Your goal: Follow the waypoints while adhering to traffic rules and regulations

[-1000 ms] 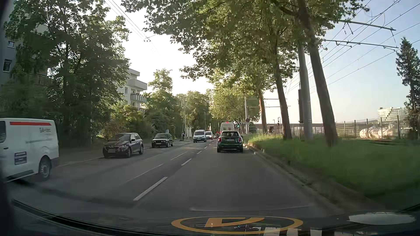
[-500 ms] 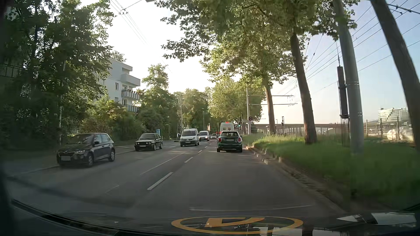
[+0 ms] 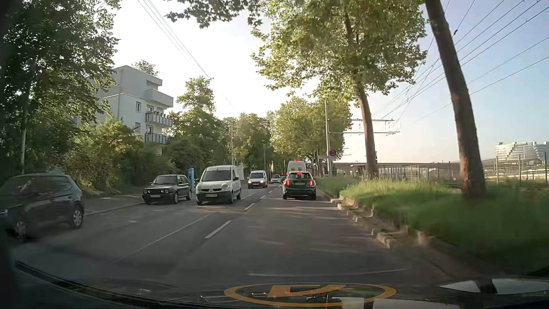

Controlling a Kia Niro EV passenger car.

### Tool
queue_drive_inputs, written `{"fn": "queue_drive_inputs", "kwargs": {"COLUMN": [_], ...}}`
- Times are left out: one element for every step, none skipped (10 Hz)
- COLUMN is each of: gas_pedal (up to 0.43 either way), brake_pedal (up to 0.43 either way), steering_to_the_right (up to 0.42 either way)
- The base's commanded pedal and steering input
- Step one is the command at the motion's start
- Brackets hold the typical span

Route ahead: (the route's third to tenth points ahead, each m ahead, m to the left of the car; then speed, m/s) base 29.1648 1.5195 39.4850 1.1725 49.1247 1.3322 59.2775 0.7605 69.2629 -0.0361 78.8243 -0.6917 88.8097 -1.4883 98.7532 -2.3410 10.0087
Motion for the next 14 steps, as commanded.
{"fn": "queue_drive_inputs", "kwargs": {"gas_pedal": [0.197,0.189,0.138,0.098,0.079,0.067,0.067,0.067,0.067,0.067,0.067,0.067,0.067,0.067], "brake_pedal": [0.0,0.0,0.0,0.0,0.0,0.0,0.0,0.0,0.0,0.0,0.0,0.0,0.0,0.0], "steering_to_the_right": [-0.002,-0.003,-0.002,-0.002,-0.002,-0.002,-0.001,-0.001,-0.001,-0.001,-0.001,-0.001,-0.001,-0.002]}}
